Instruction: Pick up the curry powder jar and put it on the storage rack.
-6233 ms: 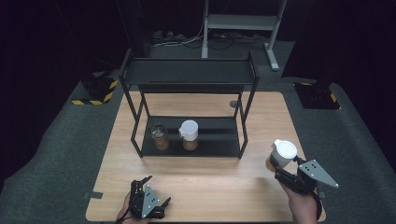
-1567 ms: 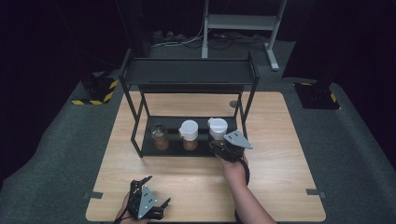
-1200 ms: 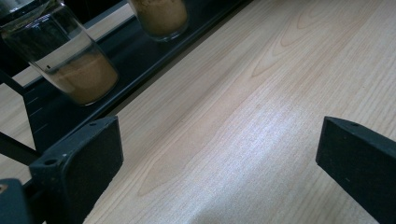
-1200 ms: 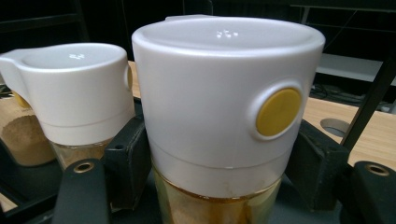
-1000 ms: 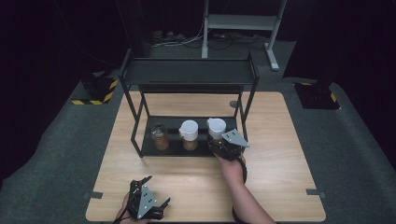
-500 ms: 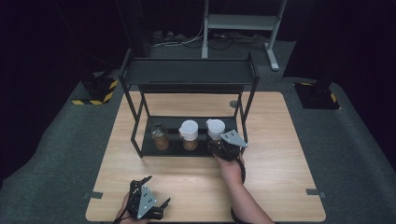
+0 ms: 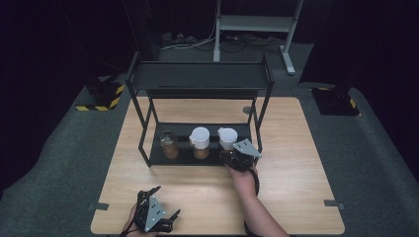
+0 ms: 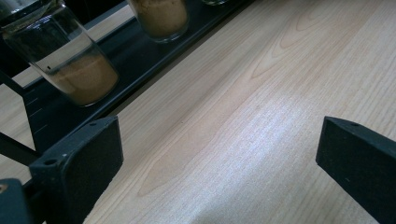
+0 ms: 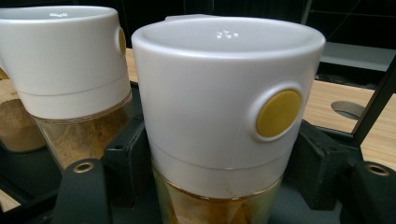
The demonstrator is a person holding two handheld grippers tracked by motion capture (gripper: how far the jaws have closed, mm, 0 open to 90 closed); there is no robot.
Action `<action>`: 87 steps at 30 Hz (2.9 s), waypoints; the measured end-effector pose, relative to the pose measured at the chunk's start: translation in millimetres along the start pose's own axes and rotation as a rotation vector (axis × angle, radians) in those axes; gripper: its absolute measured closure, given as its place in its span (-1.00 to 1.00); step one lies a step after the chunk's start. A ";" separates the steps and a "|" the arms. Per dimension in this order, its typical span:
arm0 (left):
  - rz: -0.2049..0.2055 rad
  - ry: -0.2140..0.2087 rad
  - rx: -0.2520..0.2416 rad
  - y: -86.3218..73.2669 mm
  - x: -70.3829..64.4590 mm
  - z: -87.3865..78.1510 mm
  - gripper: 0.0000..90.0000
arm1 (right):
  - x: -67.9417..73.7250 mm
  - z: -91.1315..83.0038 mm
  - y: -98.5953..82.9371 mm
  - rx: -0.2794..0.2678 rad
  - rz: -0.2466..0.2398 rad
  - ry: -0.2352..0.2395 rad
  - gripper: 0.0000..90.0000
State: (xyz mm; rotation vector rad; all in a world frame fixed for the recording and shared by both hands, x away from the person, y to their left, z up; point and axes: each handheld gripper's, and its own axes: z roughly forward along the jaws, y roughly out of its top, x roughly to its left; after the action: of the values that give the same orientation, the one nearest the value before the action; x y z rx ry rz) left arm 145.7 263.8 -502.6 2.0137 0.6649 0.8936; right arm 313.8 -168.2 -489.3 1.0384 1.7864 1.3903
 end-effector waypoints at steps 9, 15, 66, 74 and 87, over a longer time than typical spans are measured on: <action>0.003 -0.001 0.002 0.3 -0.1 0.1 -0.98 | 0.9 -1.4 -1.5 -0.002 -0.009 -0.003 -0.33; 0.004 -0.001 0.002 0.4 0.2 0.1 -0.98 | 0.1 -0.5 2.5 0.013 -0.011 -0.001 -0.34; 0.014 -0.003 0.013 2.4 -0.1 0.9 -0.98 | 0.4 -53.4 30.1 -0.060 -0.012 0.074 -1.00; 0.018 0.000 0.018 3.3 -1.0 1.5 -0.98 | -2.1 -78.9 32.9 -0.071 -0.049 0.082 -1.00; 0.017 0.007 0.015 2.7 -2.3 1.2 -0.98 | -12.7 -124.1 20.2 -0.064 -0.099 0.046 -1.00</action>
State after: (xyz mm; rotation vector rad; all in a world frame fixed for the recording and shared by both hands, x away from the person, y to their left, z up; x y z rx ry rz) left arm 145.5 260.1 -501.6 2.0330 0.6608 0.9092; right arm 218.1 -234.6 -440.2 0.8794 1.7894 1.4107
